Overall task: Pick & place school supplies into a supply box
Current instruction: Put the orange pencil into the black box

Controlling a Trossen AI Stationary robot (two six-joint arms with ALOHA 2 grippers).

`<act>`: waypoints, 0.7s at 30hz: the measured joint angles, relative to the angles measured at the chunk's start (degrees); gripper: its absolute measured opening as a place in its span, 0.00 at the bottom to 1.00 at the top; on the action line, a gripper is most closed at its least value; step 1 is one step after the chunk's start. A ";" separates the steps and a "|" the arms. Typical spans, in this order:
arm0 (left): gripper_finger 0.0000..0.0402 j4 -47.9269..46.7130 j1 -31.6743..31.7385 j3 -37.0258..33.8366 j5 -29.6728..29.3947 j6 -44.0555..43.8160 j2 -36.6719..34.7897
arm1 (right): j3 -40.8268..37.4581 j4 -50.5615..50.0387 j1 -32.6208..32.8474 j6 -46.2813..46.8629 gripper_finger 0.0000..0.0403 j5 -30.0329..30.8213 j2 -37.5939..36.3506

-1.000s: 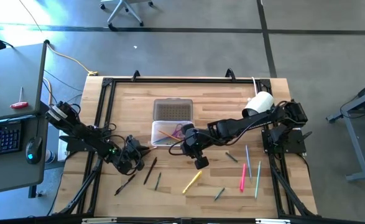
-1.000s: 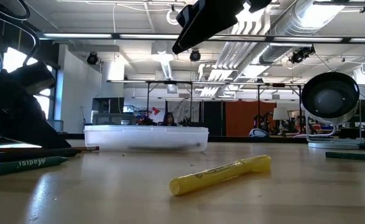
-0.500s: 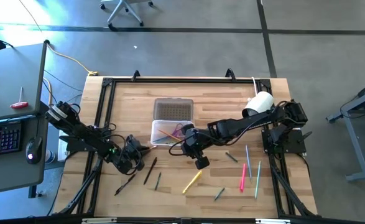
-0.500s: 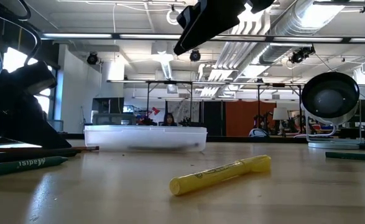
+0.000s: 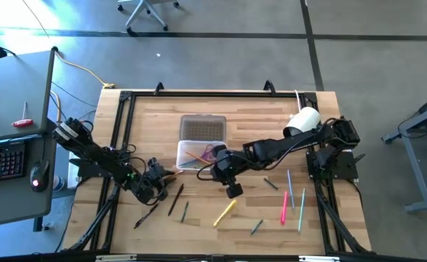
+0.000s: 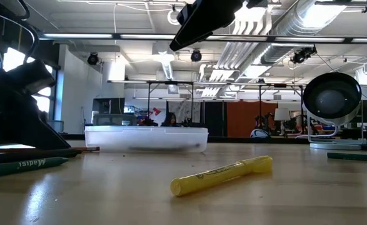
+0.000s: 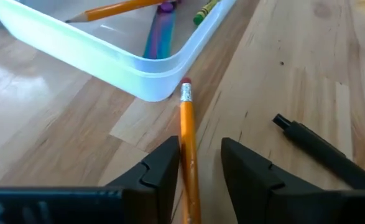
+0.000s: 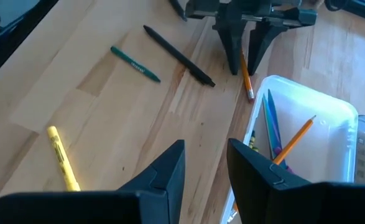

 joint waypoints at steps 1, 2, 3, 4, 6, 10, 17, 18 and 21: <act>0.38 0.03 -0.04 -0.13 -0.59 -0.41 0.20 | 0.00 0.03 0.02 0.02 0.25 0.00 0.00; 0.37 0.17 -0.04 -0.25 -0.98 -0.79 0.37 | 0.00 0.08 0.02 0.16 0.25 0.01 0.00; 0.35 0.21 -0.04 -0.34 -1.34 -1.57 0.64 | 0.00 0.15 0.02 0.66 0.25 0.01 0.00; 0.34 0.43 -0.04 -0.34 -1.78 -2.60 1.16 | 0.00 0.15 0.02 1.36 0.25 -0.01 0.00; 0.31 0.72 -0.14 -0.34 -2.99 -4.53 2.22 | 0.00 0.17 0.00 2.91 0.25 -0.01 0.00; 0.26 2.35 -0.22 -0.34 -6.30 -7.52 5.16 | 0.00 0.15 0.00 3.47 0.25 -0.62 0.00; 0.21 5.48 -0.23 -0.34 -8.97 -8.07 8.30 | 0.00 0.15 0.00 3.26 0.25 -0.98 0.00; 0.20 5.54 -0.21 -0.34 -9.19 -8.43 8.49 | 0.00 0.15 0.00 3.26 0.25 -0.98 0.00; 0.14 6.13 -0.19 -0.34 -9.49 -9.00 8.59 | 0.00 0.15 0.01 3.44 0.25 -1.00 0.00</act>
